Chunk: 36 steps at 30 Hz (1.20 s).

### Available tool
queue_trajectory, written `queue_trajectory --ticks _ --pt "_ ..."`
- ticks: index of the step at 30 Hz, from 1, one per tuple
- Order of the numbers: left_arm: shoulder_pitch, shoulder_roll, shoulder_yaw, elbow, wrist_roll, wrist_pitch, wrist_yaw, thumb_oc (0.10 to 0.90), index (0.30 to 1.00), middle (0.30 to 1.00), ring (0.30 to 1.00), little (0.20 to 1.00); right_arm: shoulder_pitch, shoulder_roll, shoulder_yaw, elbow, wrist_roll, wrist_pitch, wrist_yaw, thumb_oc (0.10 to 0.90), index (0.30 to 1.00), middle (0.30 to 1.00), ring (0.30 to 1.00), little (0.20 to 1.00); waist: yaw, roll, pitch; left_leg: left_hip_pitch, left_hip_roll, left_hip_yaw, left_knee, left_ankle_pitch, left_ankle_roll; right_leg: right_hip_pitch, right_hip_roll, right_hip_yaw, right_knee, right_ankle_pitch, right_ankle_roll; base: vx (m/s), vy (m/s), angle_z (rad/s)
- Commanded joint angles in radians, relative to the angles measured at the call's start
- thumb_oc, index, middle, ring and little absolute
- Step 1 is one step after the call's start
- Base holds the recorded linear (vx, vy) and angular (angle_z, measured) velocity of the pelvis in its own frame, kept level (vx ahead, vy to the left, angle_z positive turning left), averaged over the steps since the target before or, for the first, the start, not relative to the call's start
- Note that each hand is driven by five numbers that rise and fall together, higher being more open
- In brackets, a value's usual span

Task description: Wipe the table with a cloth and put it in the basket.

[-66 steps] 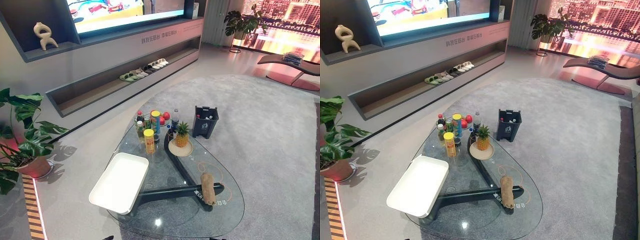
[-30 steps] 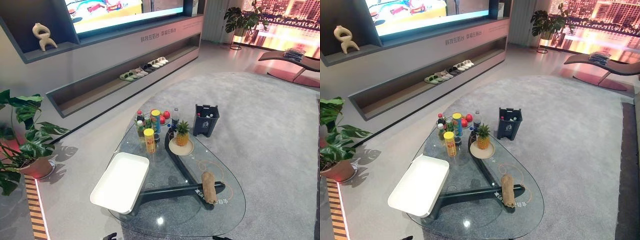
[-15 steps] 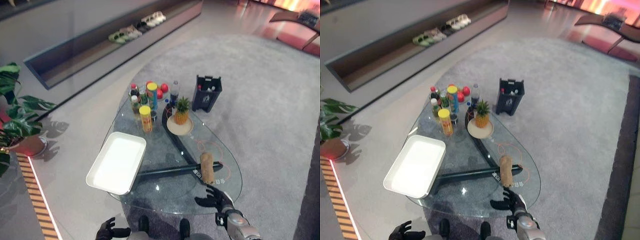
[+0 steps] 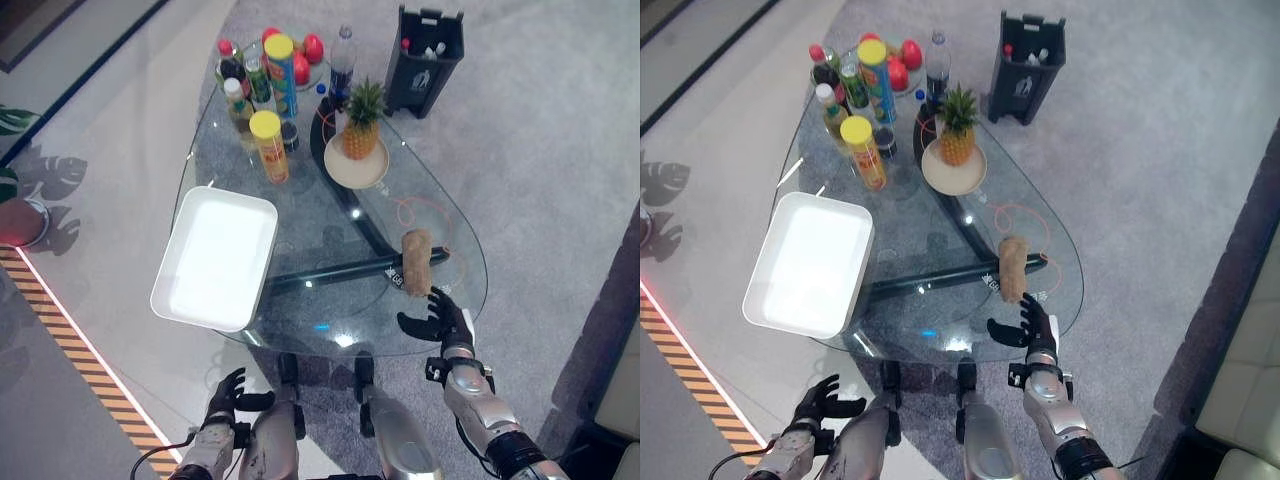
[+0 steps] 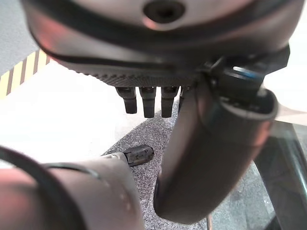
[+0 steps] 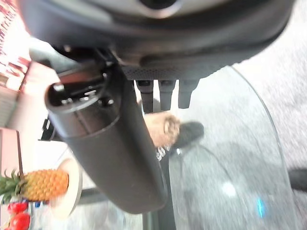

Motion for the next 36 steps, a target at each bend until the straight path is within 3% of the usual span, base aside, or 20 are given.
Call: queue_trajectory --ticks 1,7,15,23,32,36 --pt "0.043 -0.02 -0.019 0.024 -0.035 -0.025 0.011 0.8 0.9 0.9 0.9 0.9 -0.023 -0.068 -0.039 -0.158 -0.084 -0.056 -0.128 0.8 0.9 0.9 0.9 0.9 -0.018 -0.004 -0.018 -0.097 -0.069 -0.019 0.219 -0.125 0.021 -0.056 -0.001 -0.109 0.046 0.0 -0.03 -0.01 0.057 0.0" --pt "0.009 -0.036 -0.032 0.028 -0.066 -0.044 0.01 0.8 0.9 0.9 0.9 0.9 -0.117 -0.085 -0.03 -0.224 -0.177 -0.021 -0.234 0.8 0.9 0.9 0.9 0.9 -0.023 0.01 0.041 -0.164 -0.076 -0.014 0.251 -0.126 0.023 -0.125 -0.004 -0.097 0.073 0.0 -0.035 -0.03 0.074 -0.03" --pt "-0.034 -0.037 -0.054 -0.004 -0.098 -0.027 0.026 0.8 0.9 0.9 0.9 0.9 -0.227 -0.083 -0.013 -0.222 -0.194 0.027 -0.31 0.8 0.9 0.9 0.9 0.9 -0.013 0.015 0.041 -0.272 -0.081 -0.014 0.282 -0.121 0.024 -0.231 -0.011 -0.098 0.105 0.006 -0.032 0.0 0.006 0.0" --pt "-0.053 -0.033 -0.064 -0.049 -0.125 0.008 0.043 0.8 0.9 0.9 0.9 0.9 -0.341 -0.104 -0.017 -0.195 -0.164 0.061 -0.348 0.8 0.9 0.9 0.9 0.9 0.008 0.028 0.041 -0.373 -0.094 -0.028 0.302 -0.114 0.028 -0.342 -0.023 -0.108 0.139 0.017 -0.025 0.02 0.006 0.1" --pt "-0.053 -0.037 -0.08 -0.114 -0.151 -0.005 0.064 0.8 0.9 0.9 0.9 0.9 -0.389 -0.11 -0.035 -0.18 -0.094 0.094 -0.433 0.8 0.9 0.9 0.9 0.9 0.016 0.036 0.041 -0.476 -0.096 -0.023 0.329 -0.114 0.03 -0.449 -0.018 -0.105 0.16 0.033 -0.023 0.01 0.017 0.03" --pt "-0.052 -0.04 -0.09 -0.163 -0.169 -0.04 0.055 0.8 0.9 0.9 0.9 0.9 -0.399 -0.111 -0.039 -0.18 -0.076 0.107 -0.461 0.8 0.9 0.9 0.9 0.9 0.017 0.042 0.041 -0.52 -0.098 -0.023 0.341 -0.115 0.033 -0.495 -0.019 -0.099 0.165 0.043 -0.022 0.02 0.036 0.02"
